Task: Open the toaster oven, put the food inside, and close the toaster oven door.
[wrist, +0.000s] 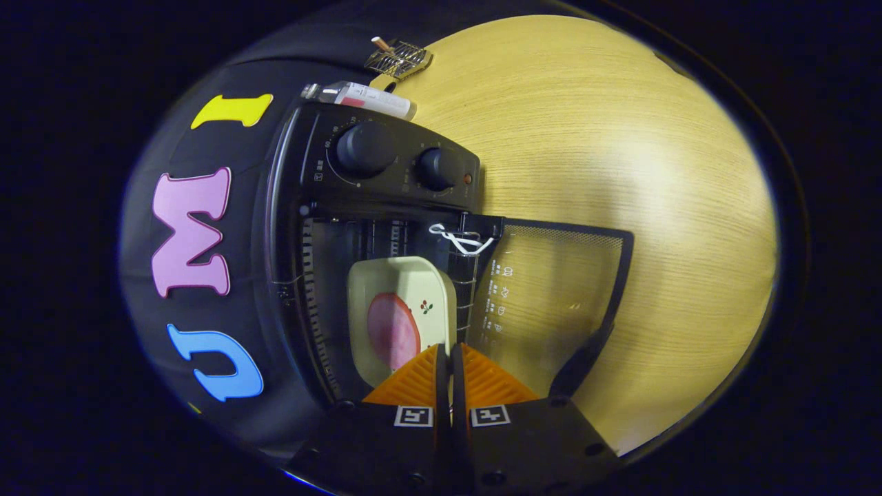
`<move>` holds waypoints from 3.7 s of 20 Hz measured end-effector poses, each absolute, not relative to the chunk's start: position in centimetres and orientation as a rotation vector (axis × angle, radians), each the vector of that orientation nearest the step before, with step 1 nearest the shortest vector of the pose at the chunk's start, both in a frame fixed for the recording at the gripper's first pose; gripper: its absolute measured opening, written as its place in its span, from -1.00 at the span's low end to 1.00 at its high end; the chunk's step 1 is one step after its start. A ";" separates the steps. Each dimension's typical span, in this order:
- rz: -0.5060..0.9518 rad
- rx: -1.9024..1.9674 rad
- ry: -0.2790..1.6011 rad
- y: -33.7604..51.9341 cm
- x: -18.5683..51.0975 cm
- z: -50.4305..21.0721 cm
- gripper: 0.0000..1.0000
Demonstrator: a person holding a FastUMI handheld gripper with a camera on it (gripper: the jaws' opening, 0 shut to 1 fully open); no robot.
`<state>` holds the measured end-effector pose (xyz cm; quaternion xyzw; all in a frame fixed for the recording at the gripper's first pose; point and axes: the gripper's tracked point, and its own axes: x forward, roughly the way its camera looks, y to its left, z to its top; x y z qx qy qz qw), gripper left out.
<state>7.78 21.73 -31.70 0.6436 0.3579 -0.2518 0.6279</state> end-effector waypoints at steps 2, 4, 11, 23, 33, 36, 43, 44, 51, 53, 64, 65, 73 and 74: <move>-0.631 1.495 0.807 21.9 8.7 -32.2 -0.89; -0.665 1.503 0.794 22.1 9.4 -32.6 -0.89; -0.650 1.547 0.794 23.8 10.5 -33.0 -0.85; -0.190 1.174 0.800 22.1 3.5 -28.3 0.98; 0.069 0.409 0.783 19.8 -1.4 -28.0 0.97; 0.103 0.259 0.802 20.1 -2.9 -29.2 0.98; 0.145 0.134 0.936 22.7 -5.7 -34.1 0.98; 0.147 0.122 0.956 23.0 -5.8 -34.8 0.98; 0.114 0.045 1.018 23.9 -4.7 -39.0 0.99; 0.096 0.045 1.030 24.1 -4.4 -39.7 0.99; 0.058 0.061 0.935 23.6 -4.5 -37.5 0.94; 0.060 0.059 0.918 23.6 -4.6 -36.9 0.94; 0.067 0.038 0.789 23.4 -4.2 -33.1 0.94; 0.069 0.035 0.774 23.5 -4.0 -32.6 0.94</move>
